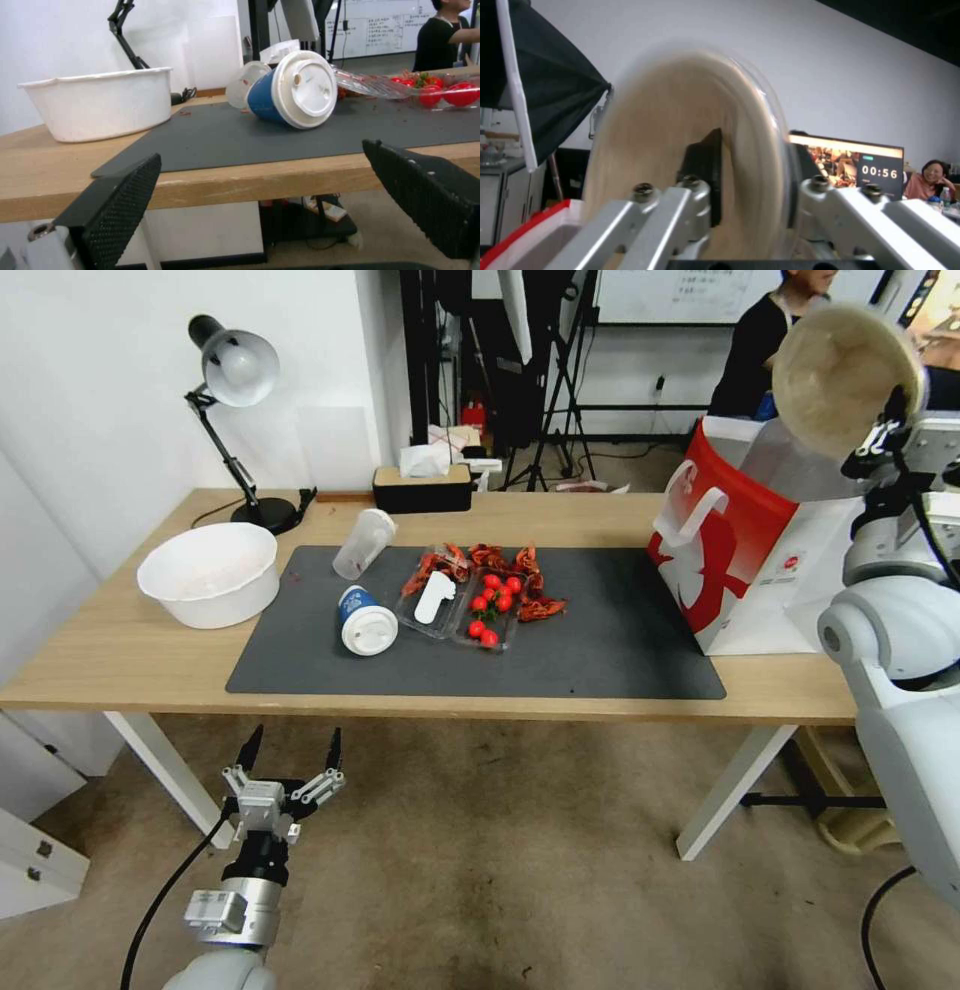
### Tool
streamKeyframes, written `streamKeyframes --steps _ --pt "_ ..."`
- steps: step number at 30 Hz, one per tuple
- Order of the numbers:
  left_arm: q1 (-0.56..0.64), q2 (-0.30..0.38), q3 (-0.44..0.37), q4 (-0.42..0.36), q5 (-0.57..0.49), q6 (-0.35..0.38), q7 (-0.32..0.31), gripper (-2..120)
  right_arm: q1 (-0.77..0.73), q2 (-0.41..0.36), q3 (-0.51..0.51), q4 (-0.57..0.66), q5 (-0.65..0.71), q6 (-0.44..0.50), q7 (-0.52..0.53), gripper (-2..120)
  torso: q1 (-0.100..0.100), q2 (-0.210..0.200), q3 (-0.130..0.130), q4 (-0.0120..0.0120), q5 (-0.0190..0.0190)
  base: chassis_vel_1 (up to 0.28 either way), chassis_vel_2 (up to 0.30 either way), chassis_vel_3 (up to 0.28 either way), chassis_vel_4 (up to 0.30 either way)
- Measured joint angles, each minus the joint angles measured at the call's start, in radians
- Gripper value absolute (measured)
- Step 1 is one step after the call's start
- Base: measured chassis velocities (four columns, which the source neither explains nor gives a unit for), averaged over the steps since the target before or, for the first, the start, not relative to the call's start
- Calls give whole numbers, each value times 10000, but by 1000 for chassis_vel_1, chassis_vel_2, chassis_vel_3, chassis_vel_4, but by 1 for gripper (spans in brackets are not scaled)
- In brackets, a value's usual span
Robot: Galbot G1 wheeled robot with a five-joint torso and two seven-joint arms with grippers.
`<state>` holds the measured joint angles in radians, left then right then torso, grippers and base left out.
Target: Pick up the trash from the table and place it into the takeout bag.
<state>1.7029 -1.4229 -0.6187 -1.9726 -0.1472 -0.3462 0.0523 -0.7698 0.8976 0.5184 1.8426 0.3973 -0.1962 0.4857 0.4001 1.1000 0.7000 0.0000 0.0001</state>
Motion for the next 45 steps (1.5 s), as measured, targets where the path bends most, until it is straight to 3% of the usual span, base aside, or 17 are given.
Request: streamKeyframes --steps 5,8,9,11,14,21,28,31,35,45 --pt "8 15 -17 0 0 -2 0 100 -6 20 2 -93 8 -18 -64 43 0 0 0 0 -1 0 0 0 0" --pt "8 15 -17 0 0 -4 0 100 -7 23 2 -109 7 -19 -85 47 0 0 0 0 -1 0 0 0 0" --pt "7 9 -16 -2 0 -6 0 100 -12 23 0 -131 7 -19 -157 59 0 0 0 0 -1 0 0 0 0" --pt "7 7 -16 -3 0 -7 0 100 -14 17 -1 -144 7 -17 -196 63 0 0 0 0 -1 0 0 0 0" --pt "9 5 -17 -3 0 -24 0 100 -43 8 -36 -174 62 12 -319 78 0 0 0 -1 -1 0 0 0 0" --pt "24 10 -28 -47 -1 -29 0 100 -213 23 -61 96 624 45 -412 99 0 0 -1 -1 -1 0 0 0 0" --pt "55 12 -35 -92 0 -30 1 100 -607 64 -69 825 1702 250 -622 100 0 0 0 -1 -1 0 0 0 0" --pt "97 9 -52 -129 1 -46 1 100 -1316 72 115 1610 3187 490 -1306 100 0 0 -1 0 -1 0 0 0 0" --pt "148 8 -86 -163 -2 -71 0 100 -2117 139 348 2097 3925 856 -2040 100 -1 0 -2 -1 -1 0 0 0 0" --pt "187 -4 -97 -169 -7 -141 0 100 -4170 744 584 2842 4140 1757 -3296 100 -2 0 -3 1 -2 0 0 0 0"
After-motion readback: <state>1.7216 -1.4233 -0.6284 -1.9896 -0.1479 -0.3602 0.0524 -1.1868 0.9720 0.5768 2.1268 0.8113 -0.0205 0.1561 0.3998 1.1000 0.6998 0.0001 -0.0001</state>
